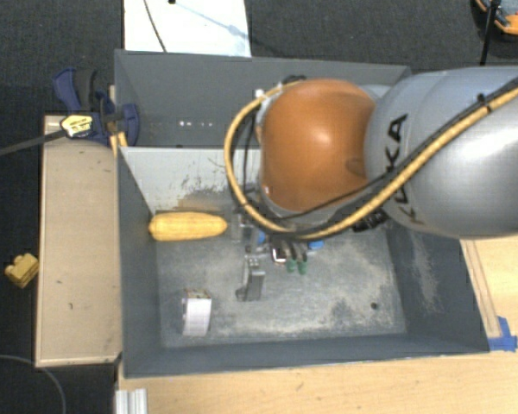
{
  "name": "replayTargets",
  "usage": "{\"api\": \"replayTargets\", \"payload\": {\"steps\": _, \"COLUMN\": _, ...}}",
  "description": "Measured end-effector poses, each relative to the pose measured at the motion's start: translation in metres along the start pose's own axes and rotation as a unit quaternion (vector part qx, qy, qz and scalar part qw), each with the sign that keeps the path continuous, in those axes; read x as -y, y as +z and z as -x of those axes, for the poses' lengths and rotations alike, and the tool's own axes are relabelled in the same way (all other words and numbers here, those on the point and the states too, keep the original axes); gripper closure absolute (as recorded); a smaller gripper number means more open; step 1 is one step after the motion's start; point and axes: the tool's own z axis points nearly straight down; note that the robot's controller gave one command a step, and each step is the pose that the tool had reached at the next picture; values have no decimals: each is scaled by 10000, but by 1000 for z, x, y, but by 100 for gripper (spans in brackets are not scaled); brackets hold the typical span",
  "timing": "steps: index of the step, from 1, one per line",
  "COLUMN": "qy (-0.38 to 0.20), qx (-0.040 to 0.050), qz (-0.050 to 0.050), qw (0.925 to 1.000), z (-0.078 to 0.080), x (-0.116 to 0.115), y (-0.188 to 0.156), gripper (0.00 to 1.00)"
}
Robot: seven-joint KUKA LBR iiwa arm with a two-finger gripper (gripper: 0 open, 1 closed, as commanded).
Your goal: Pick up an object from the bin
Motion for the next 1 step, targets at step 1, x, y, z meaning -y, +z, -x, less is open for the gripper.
{"api": "replayTargets", "payload": {"steps": 1, "qy": 28, "qx": 40, "qz": 9, "qw": 10000, "z": 2, "x": 1, "y": -5, "gripper": 0}}
